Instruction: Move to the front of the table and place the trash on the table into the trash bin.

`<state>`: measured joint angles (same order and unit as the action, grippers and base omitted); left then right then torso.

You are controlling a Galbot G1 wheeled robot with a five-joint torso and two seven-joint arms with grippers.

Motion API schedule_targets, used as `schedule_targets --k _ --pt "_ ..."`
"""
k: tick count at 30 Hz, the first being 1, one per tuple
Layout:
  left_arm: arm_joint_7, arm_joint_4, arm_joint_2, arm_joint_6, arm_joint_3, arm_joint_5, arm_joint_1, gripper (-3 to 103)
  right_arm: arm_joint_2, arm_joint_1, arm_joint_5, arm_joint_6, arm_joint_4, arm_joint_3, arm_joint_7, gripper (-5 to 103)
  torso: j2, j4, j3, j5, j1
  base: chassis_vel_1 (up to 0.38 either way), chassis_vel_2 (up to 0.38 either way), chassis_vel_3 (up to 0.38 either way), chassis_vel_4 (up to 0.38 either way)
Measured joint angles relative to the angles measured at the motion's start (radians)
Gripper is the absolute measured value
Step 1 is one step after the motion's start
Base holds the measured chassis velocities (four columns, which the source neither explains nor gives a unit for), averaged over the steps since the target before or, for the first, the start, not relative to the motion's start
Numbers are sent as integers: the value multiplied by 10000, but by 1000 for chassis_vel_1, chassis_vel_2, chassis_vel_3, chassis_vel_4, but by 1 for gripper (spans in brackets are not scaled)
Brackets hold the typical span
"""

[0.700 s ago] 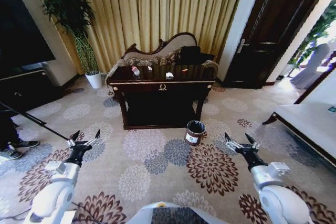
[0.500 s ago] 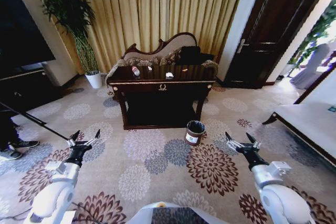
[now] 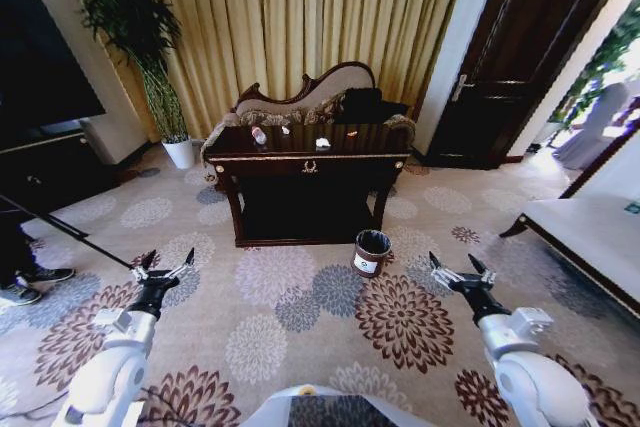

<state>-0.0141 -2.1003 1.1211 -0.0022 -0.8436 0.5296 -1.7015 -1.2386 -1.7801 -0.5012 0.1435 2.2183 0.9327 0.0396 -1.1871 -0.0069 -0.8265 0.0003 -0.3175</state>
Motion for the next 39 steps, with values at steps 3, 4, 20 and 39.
schedule_targets --k 3,4,20,39 --pt "1 73 -6 0 0 1 28 100 6 60 -6 -132 -91 -63 103 100 0 0 0 0 0 0 0 0 0" --pt "1 73 -6 0 0 1 28 100 6 60 -6 -132 -91 -63 103 100 0 0 0 0 0 0 0 0 0" --pt "29 221 -1 -9 32 22 139 100 52 95 4 -338 -315 -96 433 100 0 -1 0 0 0 0 0 0 0" --pt "62 197 50 -49 -11 15 73 100 -133 25 259 -471 -375 -125 849 100 0 0 0 0 0 -68 53 64 -55"
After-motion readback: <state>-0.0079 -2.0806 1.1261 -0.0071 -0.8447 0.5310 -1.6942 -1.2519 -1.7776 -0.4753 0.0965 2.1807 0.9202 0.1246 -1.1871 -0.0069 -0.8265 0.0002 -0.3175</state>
